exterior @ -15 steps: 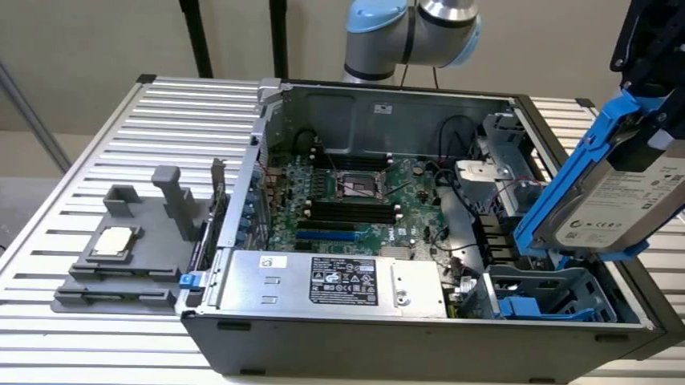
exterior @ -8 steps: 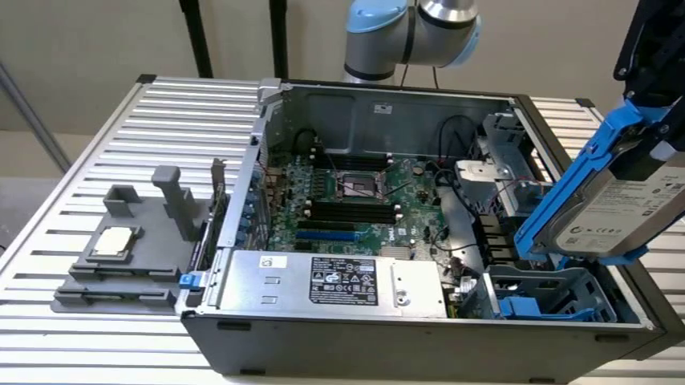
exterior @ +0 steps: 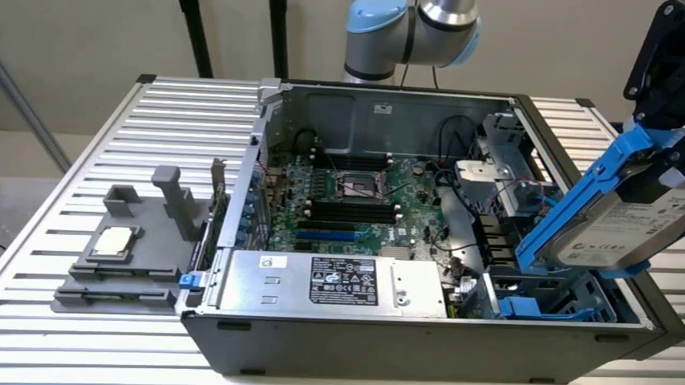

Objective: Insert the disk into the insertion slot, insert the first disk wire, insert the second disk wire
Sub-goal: 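Insert the disk into the insertion slot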

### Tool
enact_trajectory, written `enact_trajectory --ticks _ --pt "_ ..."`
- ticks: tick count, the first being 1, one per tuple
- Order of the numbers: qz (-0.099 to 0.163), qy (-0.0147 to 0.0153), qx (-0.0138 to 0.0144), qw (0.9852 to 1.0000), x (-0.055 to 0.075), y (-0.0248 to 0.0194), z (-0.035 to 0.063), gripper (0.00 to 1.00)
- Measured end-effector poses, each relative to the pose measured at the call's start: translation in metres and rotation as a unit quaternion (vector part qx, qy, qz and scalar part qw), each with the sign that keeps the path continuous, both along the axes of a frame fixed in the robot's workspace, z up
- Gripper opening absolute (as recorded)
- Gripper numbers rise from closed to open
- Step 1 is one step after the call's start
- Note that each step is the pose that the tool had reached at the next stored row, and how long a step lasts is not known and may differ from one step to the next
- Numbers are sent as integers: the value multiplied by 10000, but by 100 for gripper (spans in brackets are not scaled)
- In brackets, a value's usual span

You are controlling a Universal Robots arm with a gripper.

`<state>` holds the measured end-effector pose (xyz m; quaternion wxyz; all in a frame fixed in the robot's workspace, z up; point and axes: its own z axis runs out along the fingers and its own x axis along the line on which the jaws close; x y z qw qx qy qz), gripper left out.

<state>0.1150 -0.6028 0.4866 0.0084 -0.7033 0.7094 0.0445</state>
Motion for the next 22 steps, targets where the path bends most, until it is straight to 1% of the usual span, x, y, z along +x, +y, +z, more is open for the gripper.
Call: enact_trajectory --ticks 3,11,13,14,15,16,19,20,21,22 --pt "1 0 5 10000 0 -18 -52 32" --pt "48 0 24 10000 -43 -32 -160 32" --pt "59 -1 35 10000 -66 -36 -183 32" --pt "64 -5 45 10000 -79 -36 -193 32" --pt "67 -14 54 10000 -90 -37 -203 32" --pt "68 -34 62 10000 -98 -37 -212 32" --pt "70 -121 71 9999 -104 -36 -242 32" --pt "70 -145 72 9998 -105 -37 -255 32" --pt "70 -161 72 9998 -106 -36 -268 32" --pt "70 -163 72 9998 -107 -36 -278 32"
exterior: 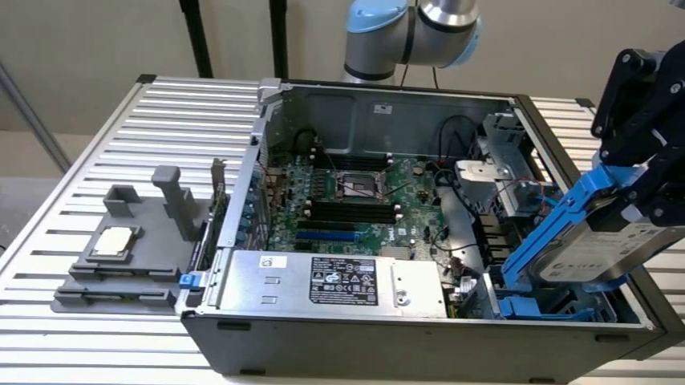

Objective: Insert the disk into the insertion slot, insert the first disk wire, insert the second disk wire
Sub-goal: 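Insert the disk into the insertion slot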

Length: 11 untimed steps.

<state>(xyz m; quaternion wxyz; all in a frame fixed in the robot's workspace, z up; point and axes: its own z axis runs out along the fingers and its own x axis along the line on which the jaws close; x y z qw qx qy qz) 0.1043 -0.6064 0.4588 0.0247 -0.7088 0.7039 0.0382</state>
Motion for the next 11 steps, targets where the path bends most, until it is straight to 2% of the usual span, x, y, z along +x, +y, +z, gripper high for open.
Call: enact_trajectory --ticks 11 --pt "0 0 0 10000 -7 0 -35 32"
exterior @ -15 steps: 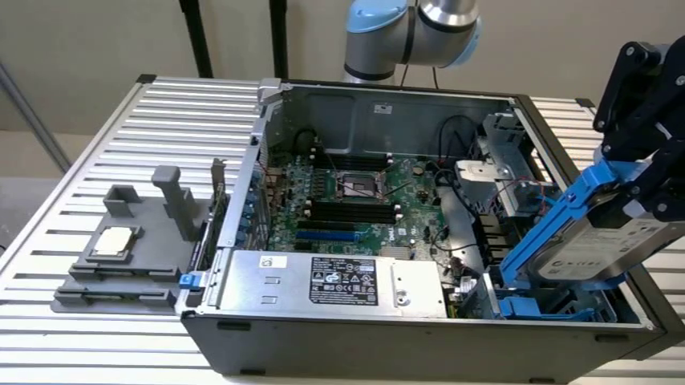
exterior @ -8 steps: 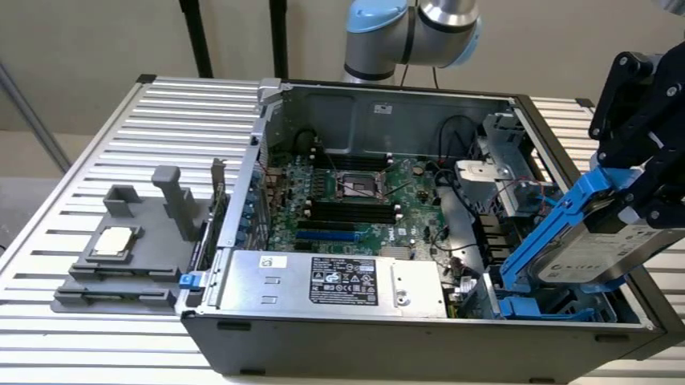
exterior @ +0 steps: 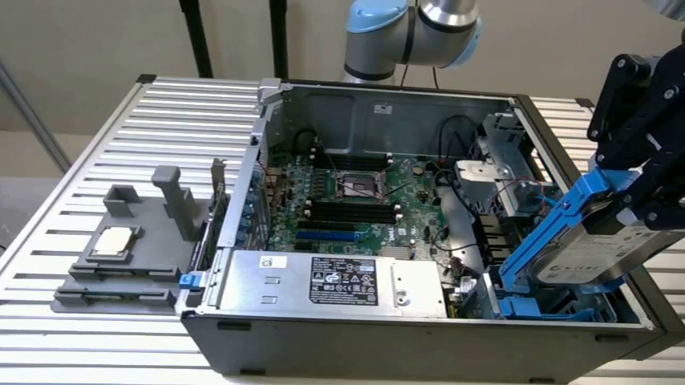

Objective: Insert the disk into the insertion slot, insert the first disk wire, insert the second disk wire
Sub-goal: 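Insert the disk into the insertion slot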

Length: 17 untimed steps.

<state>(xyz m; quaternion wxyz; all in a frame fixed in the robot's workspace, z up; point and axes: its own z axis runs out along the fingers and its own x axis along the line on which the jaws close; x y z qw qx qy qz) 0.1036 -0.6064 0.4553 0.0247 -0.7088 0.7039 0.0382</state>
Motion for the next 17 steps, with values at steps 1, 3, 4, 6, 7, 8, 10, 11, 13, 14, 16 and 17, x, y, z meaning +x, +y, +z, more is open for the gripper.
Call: enact_trajectory --ticks 1,3,4,6,7,8,10,11,13,14,16,17 --pt "0 0 0 10000 0 1 -5 32" --pt "0 0 -1 10000 0 5 -14 32" --pt "0 0 0 10000 0 6 -20 32" --pt "0 1 -2 10000 0 10 -26 32" --pt "0 4 -3 10000 0 12 -29 32" --pt "-1 6 -4 10000 -1 16 -32 32" --pt "-1 11 -8 10000 -1 23 -38 32" --pt "0 14 -10 10000 0 26 -41 32" --pt "0 18 -13 10000 0 27 -51 32" --pt "0 20 -15 10000 0 29 -53 32" --pt "0 21 -16 10000 0 30 -62 32" --pt "0 22 -16 10000 1 31 -66 32"
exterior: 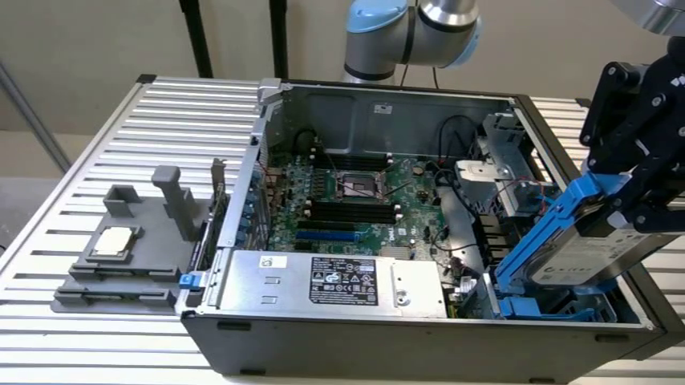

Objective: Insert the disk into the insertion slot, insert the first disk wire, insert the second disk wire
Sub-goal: 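Insert the disk into the insertion slot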

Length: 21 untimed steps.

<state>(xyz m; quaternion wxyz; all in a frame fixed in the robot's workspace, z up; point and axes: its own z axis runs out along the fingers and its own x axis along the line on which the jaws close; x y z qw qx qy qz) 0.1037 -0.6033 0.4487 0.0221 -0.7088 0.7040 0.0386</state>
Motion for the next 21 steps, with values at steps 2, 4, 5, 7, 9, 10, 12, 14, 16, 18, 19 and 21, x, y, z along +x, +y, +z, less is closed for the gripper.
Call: enact_trajectory --ticks 2,4,5,7,9,10,12,14,16,18,19,21 --pt "0 3 -1 10000 2 1 -7 32" --pt "0 9 -1 10000 6 1 -14 32" --pt "0 13 -2 10000 9 2 -16 32" --pt "0 21 -1 10000 13 1 -23 32" --pt "0 27 -1 10000 18 1 -27 32" --pt "-1 29 -1 10000 19 1 -29 32" --pt "0 31 0 10000 20 1 -34 32" --pt "0 31 -1 10000 20 1 -38 32" --pt "1 31 0 10000 20 1 -44 32" --pt "2 31 0 10000 20 1 -51 32" --pt "3 31 -1 10000 20 1 -54 32" --pt "4 31 -1 10000 20 1 -62 32"
